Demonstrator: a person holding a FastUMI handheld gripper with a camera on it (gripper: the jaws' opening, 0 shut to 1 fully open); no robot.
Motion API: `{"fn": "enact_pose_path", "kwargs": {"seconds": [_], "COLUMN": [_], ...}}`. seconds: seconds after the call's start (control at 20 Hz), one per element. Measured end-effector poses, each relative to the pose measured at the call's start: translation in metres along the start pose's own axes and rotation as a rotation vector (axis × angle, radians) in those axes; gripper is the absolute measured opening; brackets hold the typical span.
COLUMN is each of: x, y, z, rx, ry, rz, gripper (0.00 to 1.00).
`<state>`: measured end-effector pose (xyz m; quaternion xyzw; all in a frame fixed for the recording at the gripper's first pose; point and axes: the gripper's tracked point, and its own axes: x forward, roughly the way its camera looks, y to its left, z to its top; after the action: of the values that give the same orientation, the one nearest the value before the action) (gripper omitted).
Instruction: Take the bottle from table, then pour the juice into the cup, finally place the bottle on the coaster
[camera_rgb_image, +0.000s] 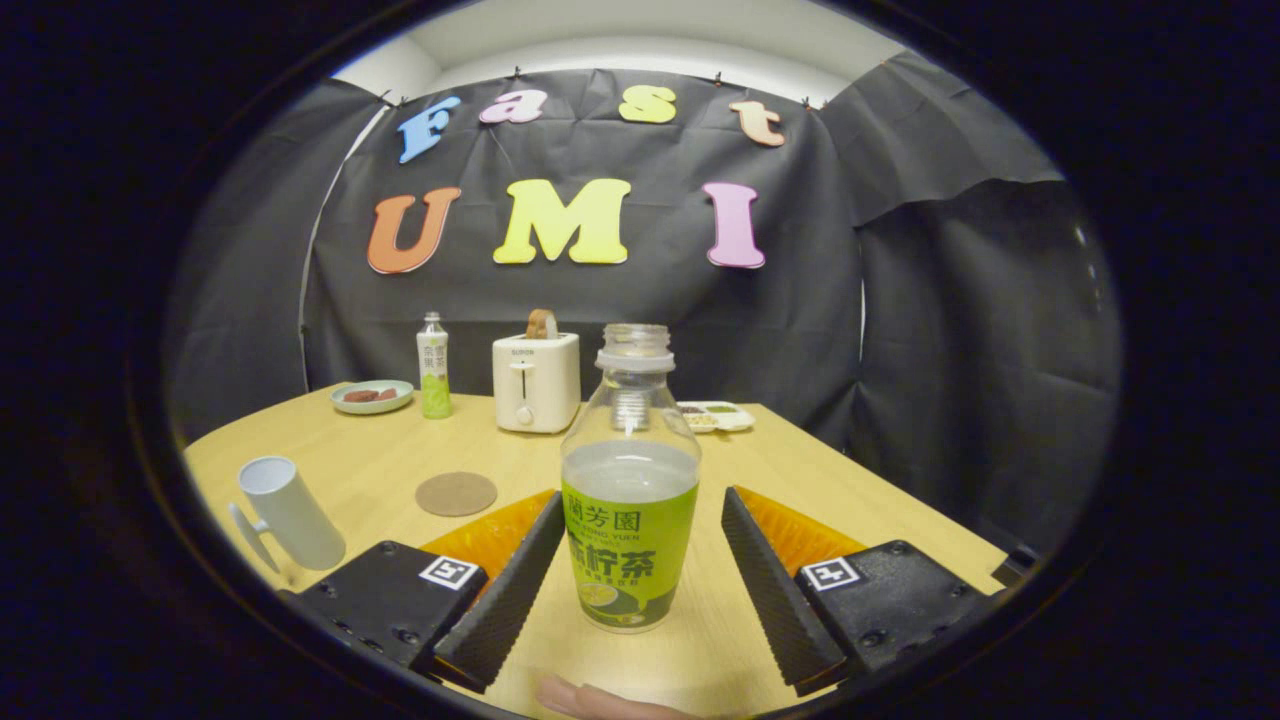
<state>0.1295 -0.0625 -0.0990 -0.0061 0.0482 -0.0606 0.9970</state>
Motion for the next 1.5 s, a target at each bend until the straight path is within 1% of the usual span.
{"fn": "enact_pose_path", "kwargs": {"seconds": [0.15, 0.25, 0.4, 0.45, 0.55, 0.6, 0.8, 1.05, 1.3, 1.5], "x": [0.009, 0.014, 0.013, 0.013, 0.008, 0.007, -0.012, -0.041, -0.069, -0.085], "y": [0.001, -0.001, 0.000, 0.002, 0.003, 0.001, -0.009, -0.016, -0.011, 0.004], "z": [0.007, 0.009, 0.008, 0.007, 0.008, 0.007, 0.019, 0.040, 0.062, 0.076], "rx": [0.006, 0.007, 0.015, 0.018, 0.020, 0.017, 0.010, -0.038, -0.073, -0.136], "ry": [-0.022, -0.034, -0.033, -0.027, -0.026, -0.021, -0.041, -0.047, -0.062, -0.080], "rz": [0.012, 0.003, 0.005, 0.016, 0.027, 0.024, -0.006, -0.031, -0.044, -0.041], "gripper": [1.00, 1.00, 1.00, 0.97, 0.82, 0.81, 0.80, 0.80, 0.80, 0.80]}}
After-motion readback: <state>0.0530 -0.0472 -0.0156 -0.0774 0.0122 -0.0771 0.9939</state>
